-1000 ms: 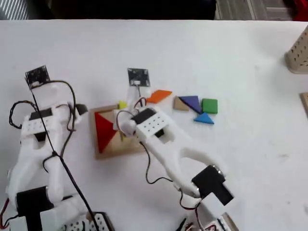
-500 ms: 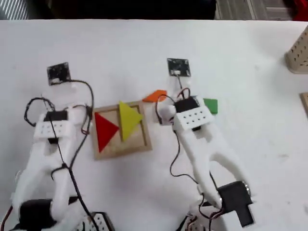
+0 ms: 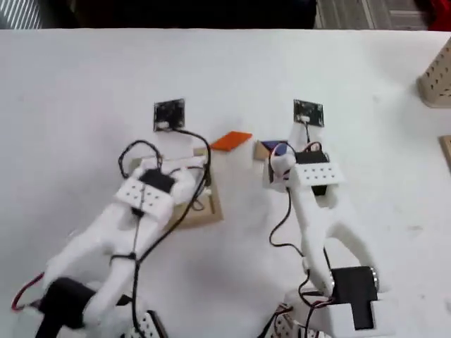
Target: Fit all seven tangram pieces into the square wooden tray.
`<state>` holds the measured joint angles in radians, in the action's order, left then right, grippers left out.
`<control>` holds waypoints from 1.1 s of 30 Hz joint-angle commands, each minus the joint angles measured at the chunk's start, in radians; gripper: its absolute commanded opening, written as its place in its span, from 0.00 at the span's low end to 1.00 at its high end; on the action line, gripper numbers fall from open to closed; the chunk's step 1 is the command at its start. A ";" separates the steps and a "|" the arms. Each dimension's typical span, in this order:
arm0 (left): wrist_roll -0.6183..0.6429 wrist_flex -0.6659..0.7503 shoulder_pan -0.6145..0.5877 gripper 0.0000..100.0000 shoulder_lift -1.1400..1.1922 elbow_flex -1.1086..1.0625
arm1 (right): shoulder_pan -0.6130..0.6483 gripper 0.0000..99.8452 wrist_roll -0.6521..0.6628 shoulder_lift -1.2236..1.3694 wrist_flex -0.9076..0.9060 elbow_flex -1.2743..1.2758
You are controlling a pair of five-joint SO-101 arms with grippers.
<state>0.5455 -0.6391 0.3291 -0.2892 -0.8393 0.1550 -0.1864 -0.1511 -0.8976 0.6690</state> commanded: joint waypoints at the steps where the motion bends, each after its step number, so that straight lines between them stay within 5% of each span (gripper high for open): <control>1: 0.149 0.106 -0.058 0.02 0.176 0.123 | -0.008 0.02 0.023 -0.025 0.016 0.002; 6: 0.180 0.101 -0.188 0.02 0.265 0.187 | 0.019 0.02 0.029 -0.025 0.018 -0.002; 27: 0.204 0.121 -0.263 0.02 0.280 0.212 | 0.047 0.02 0.029 -0.025 0.012 0.003; 33: 0.201 0.124 -0.226 0.02 0.447 0.311 | 0.042 0.02 0.029 -0.025 0.012 0.003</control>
<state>0.7403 -0.5178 0.0760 0.0790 -0.6490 0.1918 -0.1665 -0.1511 -0.8976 0.6720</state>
